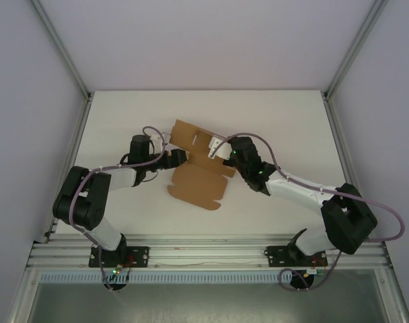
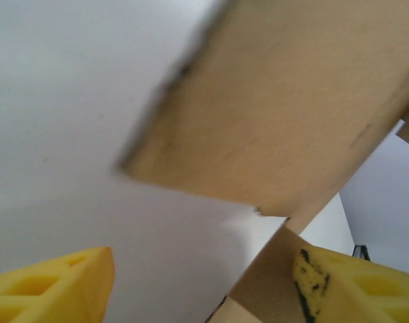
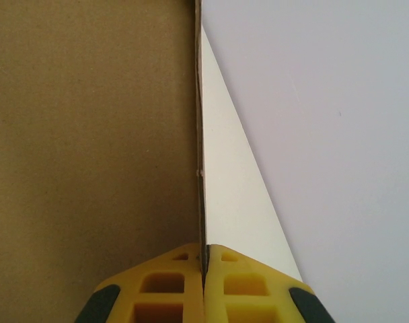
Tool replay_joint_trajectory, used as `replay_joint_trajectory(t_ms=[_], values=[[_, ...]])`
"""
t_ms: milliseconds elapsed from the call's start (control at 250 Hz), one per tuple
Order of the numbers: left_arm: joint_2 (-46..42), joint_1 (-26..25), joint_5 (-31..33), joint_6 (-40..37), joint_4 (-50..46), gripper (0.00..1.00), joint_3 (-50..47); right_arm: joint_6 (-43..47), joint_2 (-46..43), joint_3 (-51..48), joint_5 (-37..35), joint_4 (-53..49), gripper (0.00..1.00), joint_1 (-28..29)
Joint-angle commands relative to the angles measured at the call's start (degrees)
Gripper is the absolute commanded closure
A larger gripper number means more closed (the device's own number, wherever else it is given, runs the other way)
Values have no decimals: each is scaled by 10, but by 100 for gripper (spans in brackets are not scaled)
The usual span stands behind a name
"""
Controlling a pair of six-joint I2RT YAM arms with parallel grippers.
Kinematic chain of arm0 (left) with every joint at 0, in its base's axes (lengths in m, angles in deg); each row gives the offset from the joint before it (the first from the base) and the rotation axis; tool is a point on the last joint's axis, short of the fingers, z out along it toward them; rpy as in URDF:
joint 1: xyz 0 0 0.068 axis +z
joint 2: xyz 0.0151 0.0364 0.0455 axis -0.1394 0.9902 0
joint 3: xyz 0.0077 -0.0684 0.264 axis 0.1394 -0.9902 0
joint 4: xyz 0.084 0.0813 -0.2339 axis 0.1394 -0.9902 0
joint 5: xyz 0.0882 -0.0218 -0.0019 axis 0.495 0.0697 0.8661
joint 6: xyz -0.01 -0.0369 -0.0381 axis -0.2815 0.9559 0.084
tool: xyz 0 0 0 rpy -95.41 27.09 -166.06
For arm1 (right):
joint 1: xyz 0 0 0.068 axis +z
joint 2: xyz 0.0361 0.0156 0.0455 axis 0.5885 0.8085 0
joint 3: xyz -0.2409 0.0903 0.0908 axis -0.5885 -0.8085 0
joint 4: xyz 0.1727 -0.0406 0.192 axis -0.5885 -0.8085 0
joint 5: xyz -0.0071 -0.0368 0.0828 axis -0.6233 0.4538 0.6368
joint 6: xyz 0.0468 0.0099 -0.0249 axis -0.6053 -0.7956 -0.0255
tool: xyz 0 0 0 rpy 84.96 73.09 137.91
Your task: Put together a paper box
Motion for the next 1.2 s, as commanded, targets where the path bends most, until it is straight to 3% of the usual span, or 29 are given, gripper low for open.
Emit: replay_joint_trajectory(t_ms=[0, 472, 819, 867, 951, 1103, 1151, 1199], values=[[17, -14, -74, 29, 124, 37, 2, -18, 0, 10, 30, 7, 100, 9], [38, -37, -93, 23, 118, 75, 24, -28, -3, 15, 46, 15, 100, 10], [20, -47, -50, -14, 57, 78, 28, -33, -5, 13, 48, 15, 100, 9], [13, -51, -36, -22, 44, 70, 28, -33, -5, 13, 49, 13, 100, 9], [3, -53, -46, -33, 44, 69, 20, -33, -5, 12, 43, 12, 100, 9], [-33, -52, -7, -65, -26, 46, 15, -32, -11, 9, 35, 5, 100, 8], [-47, -50, 13, -74, -54, 33, 15, -32, -14, 9, 31, 4, 100, 9], [-62, -46, 23, -75, -64, 30, 10, -33, -15, 7, 28, 3, 100, 9]])
